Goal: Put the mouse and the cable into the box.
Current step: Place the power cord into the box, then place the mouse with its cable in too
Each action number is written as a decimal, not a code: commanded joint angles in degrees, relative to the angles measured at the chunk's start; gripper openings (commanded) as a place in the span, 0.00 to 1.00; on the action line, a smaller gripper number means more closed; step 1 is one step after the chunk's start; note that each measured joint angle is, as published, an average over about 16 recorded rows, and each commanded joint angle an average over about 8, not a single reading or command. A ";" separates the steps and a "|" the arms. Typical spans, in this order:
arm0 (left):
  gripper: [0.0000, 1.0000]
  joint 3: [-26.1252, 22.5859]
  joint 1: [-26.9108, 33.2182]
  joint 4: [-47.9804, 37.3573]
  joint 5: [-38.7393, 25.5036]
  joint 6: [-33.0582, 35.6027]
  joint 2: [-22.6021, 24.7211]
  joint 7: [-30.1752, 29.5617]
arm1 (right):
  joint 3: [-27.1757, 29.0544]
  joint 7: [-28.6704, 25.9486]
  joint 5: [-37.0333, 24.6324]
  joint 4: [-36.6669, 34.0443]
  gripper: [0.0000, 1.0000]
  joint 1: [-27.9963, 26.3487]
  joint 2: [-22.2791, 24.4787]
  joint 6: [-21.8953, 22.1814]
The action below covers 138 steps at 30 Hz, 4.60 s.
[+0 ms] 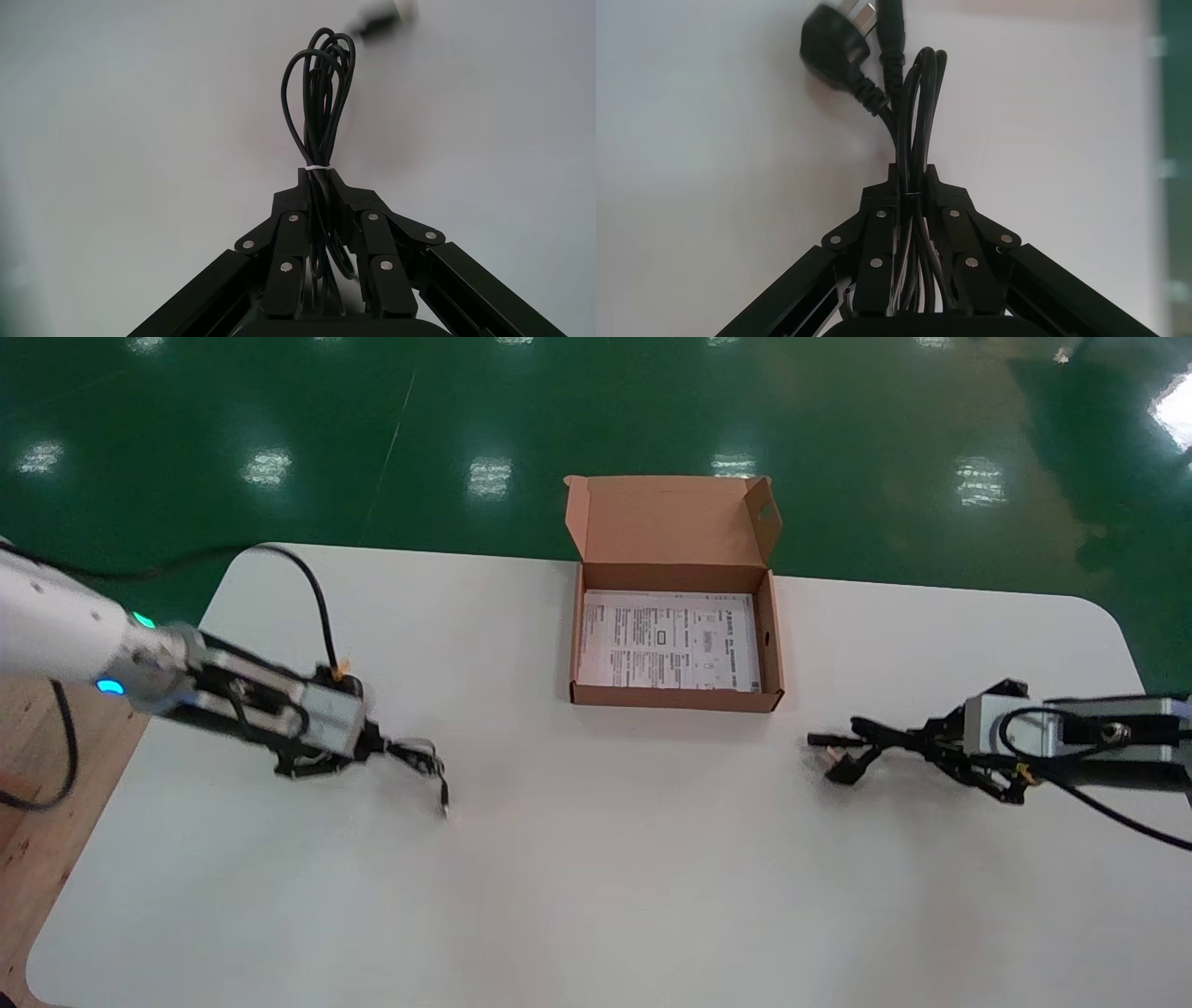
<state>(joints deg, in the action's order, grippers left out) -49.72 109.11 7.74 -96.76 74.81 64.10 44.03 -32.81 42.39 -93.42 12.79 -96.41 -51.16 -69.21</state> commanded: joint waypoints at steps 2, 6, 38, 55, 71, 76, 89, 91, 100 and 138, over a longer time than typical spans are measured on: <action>0.00 1.22 3.41 0.79 1.53 -0.14 -1.39 -0.33 | 0.44 -0.25 0.36 1.49 0.00 -2.10 -0.32 1.09; 0.00 3.01 10.68 3.89 3.24 -2.79 -2.19 1.10 | 1.41 -0.60 1.31 3.11 0.00 -5.30 -4.47 5.69; 0.00 7.99 22.39 6.26 8.65 -10.68 1.46 12.30 | 1.84 7.34 4.01 -8.28 1.00 0.74 -26.31 26.89; 0.00 9.16 17.34 0.44 11.29 -10.02 7.83 15.33 | 1.43 5.44 5.09 -8.02 1.00 -2.26 -23.81 26.91; 0.00 9.23 -1.13 10.41 21.57 -17.94 14.83 15.76 | 1.00 4.80 4.39 -10.40 1.00 -16.20 -3.47 6.72; 0.00 3.63 -5.71 17.20 25.10 -22.06 14.85 12.41 | -0.10 4.64 2.75 -11.42 1.00 -17.43 -0.21 6.00; 0.00 -10.41 -10.57 19.79 32.81 -28.69 14.47 2.45 | -1.37 4.61 0.92 -12.10 1.00 -19.02 3.26 4.05; 0.00 -12.08 -11.24 18.76 33.45 -28.88 14.38 0.34 | -1.47 4.47 0.78 -12.14 1.00 -19.34 3.57 3.73; 0.00 -17.70 -12.17 17.93 34.48 -30.09 14.29 -6.31 | -2.96 3.45 -1.38 -11.63 1.00 -22.77 6.60 1.15; 1.00 -27.09 -13.13 23.71 36.34 -42.71 13.75 -15.74 | -9.14 -1.82 -10.17 -6.15 1.00 -30.29 15.85 -4.70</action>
<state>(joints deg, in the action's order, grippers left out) -75.92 95.43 31.86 -60.18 32.86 77.44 27.61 -41.57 39.74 -102.66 7.73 -125.73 -35.28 -74.16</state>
